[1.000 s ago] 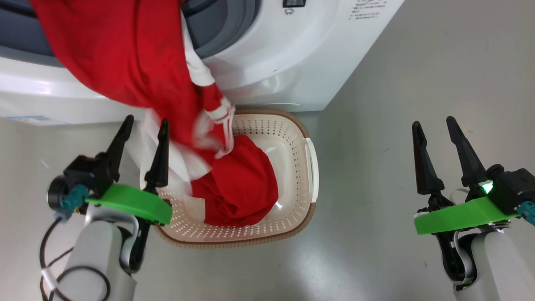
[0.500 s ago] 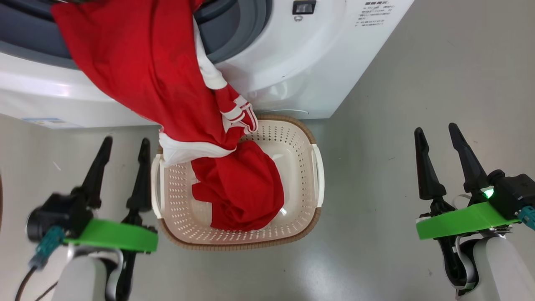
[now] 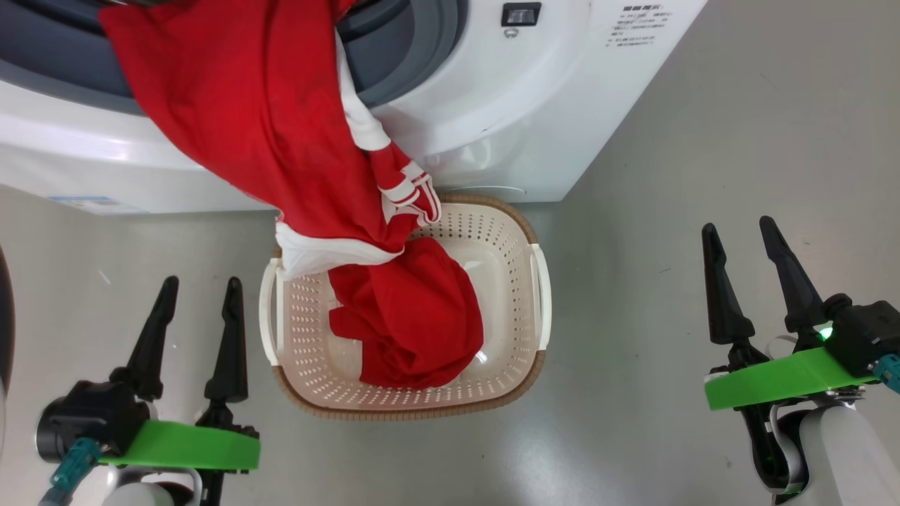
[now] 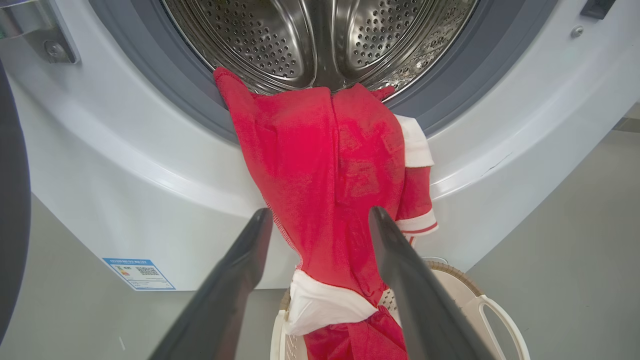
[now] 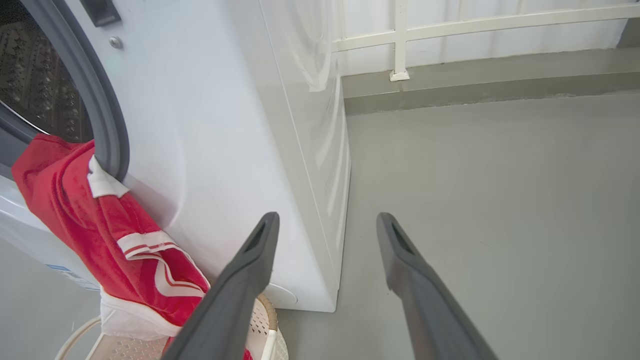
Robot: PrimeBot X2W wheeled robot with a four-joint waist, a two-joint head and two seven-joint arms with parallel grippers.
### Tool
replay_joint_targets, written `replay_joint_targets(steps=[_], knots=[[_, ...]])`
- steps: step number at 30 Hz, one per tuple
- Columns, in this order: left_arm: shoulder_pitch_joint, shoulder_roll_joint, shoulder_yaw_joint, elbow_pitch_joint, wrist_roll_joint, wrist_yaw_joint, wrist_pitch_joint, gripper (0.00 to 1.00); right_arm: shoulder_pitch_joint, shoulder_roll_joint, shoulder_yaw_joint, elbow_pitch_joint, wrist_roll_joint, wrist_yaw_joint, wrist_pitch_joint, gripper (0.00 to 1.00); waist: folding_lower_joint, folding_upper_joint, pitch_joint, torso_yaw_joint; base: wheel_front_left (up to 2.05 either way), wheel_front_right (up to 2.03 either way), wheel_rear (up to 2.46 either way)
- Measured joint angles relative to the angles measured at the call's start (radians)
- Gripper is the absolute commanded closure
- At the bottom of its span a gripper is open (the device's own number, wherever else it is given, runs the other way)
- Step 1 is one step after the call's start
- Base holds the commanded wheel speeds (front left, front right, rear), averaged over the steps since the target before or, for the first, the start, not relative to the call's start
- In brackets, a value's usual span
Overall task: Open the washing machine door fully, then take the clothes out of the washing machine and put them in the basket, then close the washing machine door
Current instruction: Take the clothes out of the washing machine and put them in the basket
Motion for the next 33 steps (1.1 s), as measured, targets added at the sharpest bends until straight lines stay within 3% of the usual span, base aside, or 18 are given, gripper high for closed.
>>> replay_joint_targets(steps=[7,13,19,33], knots=[[-0.009,0.000,-0.020,0.003,-0.003,0.000,0.000,0.00,0.000,0.000,-0.004,-0.001,-0.006,0.000,0.000,0.00,0.0000,0.0000,0.007,0.004,0.00,0.00,0.00],[-0.096,0.008,-0.103,0.052,-0.033,0.000,0.000,0.00,-0.001,0.000,-0.005,-0.004,-0.006,0.000,0.000,0.00,0.0000,0.0000,0.021,0.004,0.00,0.00,0.00],[-0.228,0.008,-0.227,0.137,-0.060,0.000,0.000,0.00,-0.008,0.000,-0.003,-0.005,-0.006,0.000,0.000,0.00,0.0000,0.0000,0.040,0.000,0.00,0.00,0.00],[-0.513,-0.025,-0.284,0.432,-0.107,0.000,0.000,0.00,-0.012,0.000,0.015,-0.004,-0.004,0.000,0.000,0.00,0.0000,0.0000,0.064,-0.038,0.00,0.00,0.00]])
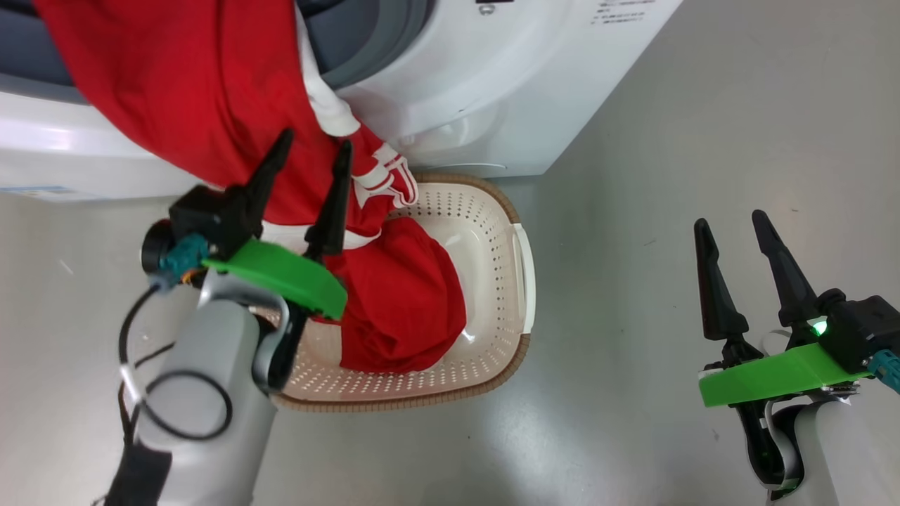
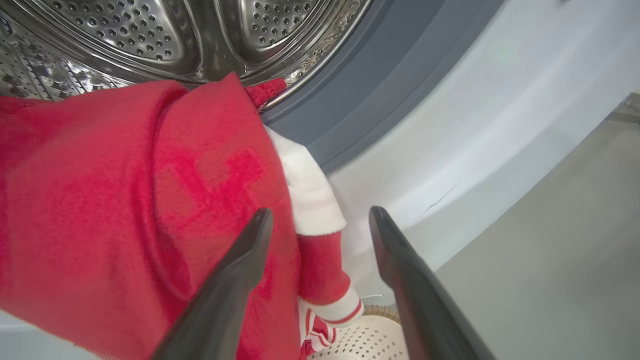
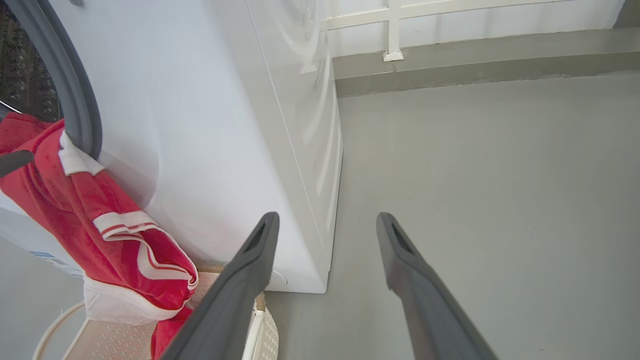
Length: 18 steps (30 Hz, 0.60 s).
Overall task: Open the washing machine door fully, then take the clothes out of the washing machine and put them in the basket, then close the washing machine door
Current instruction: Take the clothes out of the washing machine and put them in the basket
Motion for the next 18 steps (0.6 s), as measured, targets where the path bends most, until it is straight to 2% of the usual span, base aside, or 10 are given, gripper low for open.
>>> replay_joint_targets(steps=[10,18], knots=[[-0.153,-0.009,0.077,0.211,0.038,0.002,0.000,0.00,-0.016,0.000,0.013,-0.002,0.010,0.000,0.000,0.00,0.0000,0.0000,0.020,-0.019,0.00,0.00,0.00],[-0.194,-0.014,0.109,0.277,0.066,0.002,-0.001,0.00,-0.018,0.000,0.016,-0.003,0.012,0.000,0.000,0.00,0.0000,0.0000,0.029,-0.030,0.00,0.00,0.00]])
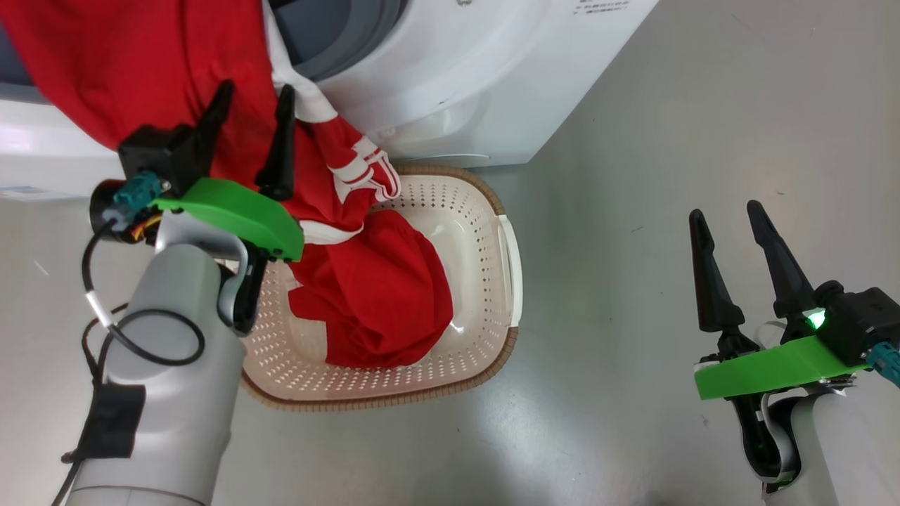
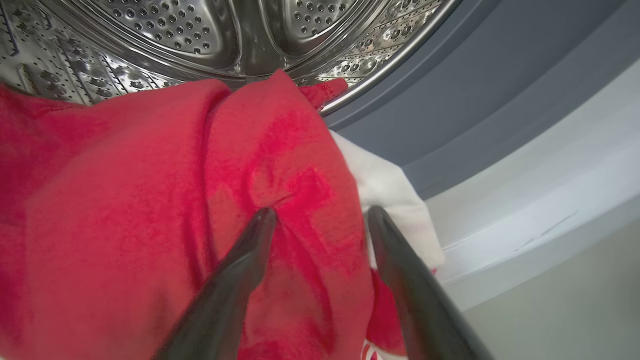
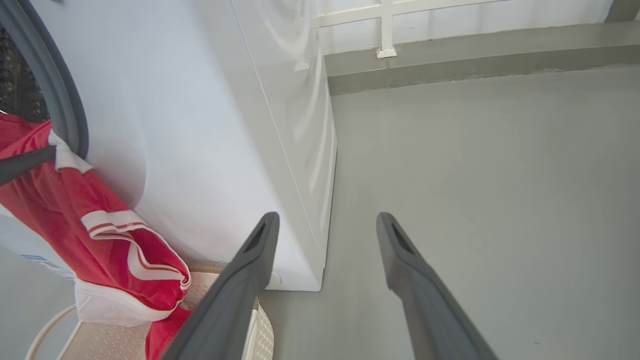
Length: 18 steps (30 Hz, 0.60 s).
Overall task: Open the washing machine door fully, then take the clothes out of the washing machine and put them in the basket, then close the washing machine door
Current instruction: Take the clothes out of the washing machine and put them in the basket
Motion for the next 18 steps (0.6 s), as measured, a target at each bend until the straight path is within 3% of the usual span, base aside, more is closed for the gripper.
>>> replay_joint_targets(steps=[1,2,4,18], knots=[[-0.003,-0.002,0.009,0.008,0.007,0.000,-0.002,0.13,0.000,0.000,-0.001,-0.001,0.006,0.000,0.000,0.00,0.0000,0.0000,0.002,-0.002,0.00,0.00,0.00],[-0.003,-0.002,0.014,0.011,0.011,0.000,-0.003,0.62,-0.001,0.000,-0.001,-0.001,0.007,0.000,0.000,0.00,0.0000,0.0000,0.002,-0.003,0.00,0.00,0.00],[-0.003,-0.001,0.023,0.014,0.019,0.000,-0.008,0.99,-0.001,0.000,-0.002,-0.002,0.007,0.000,0.000,0.00,0.0000,0.0000,0.003,-0.002,0.00,0.00,0.00],[0.057,-0.005,0.031,-0.085,0.043,-0.001,-0.004,1.00,-0.003,0.000,-0.011,-0.003,0.007,0.000,0.000,0.00,0.0000,0.0000,-0.003,0.020,0.00,0.00,0.00]])
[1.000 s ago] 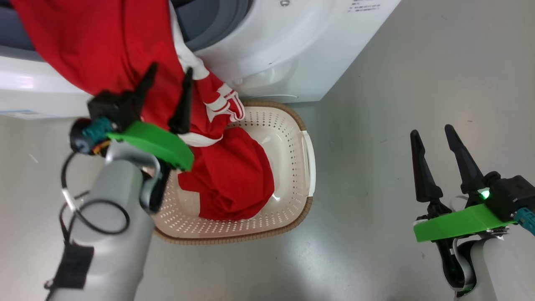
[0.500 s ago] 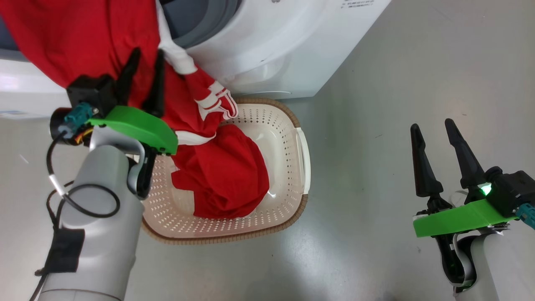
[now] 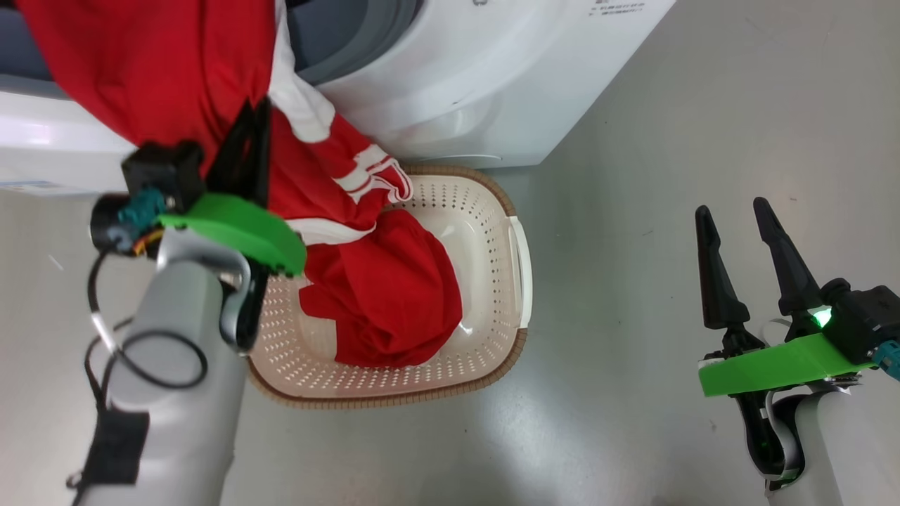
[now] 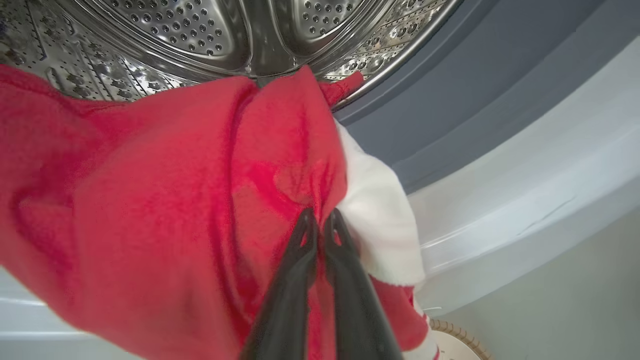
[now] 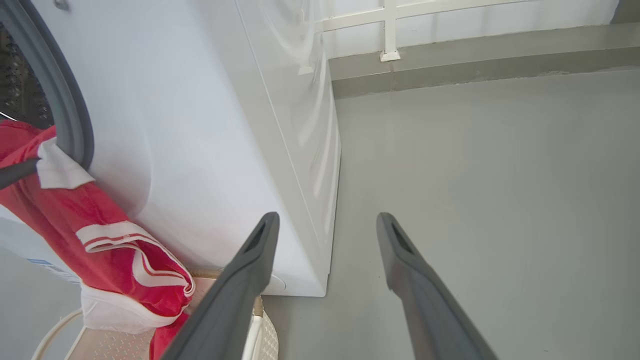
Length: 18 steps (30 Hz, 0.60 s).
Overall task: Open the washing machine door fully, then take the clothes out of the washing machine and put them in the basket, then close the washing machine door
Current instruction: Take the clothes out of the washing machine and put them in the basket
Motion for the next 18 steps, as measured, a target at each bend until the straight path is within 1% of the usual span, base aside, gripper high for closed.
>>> replay_joint_targets(steps=[4,9,13,18], knots=[[0.077,0.000,-0.003,-0.069,-0.005,0.000,0.001,1.00,0.000,0.000,-0.006,0.000,0.000,0.000,0.000,0.00,0.0000,0.0000,-0.010,0.004,0.00,0.00,0.00],[0.162,0.001,-0.053,-0.140,-0.032,0.000,0.001,1.00,0.000,0.000,-0.011,0.000,-0.001,0.000,0.000,0.00,0.0000,0.0000,-0.012,0.015,0.00,0.00,0.00],[0.215,0.002,-0.100,-0.157,-0.057,0.000,0.001,1.00,0.000,0.000,-0.011,0.000,-0.002,0.000,0.000,0.00,0.0000,0.0000,-0.011,0.022,0.00,0.00,0.00],[0.266,0.003,-0.166,-0.140,-0.088,0.000,0.001,1.00,0.000,0.000,-0.011,0.000,-0.002,0.000,0.000,0.00,0.0000,0.0000,-0.007,0.022,0.00,0.00,0.00]])
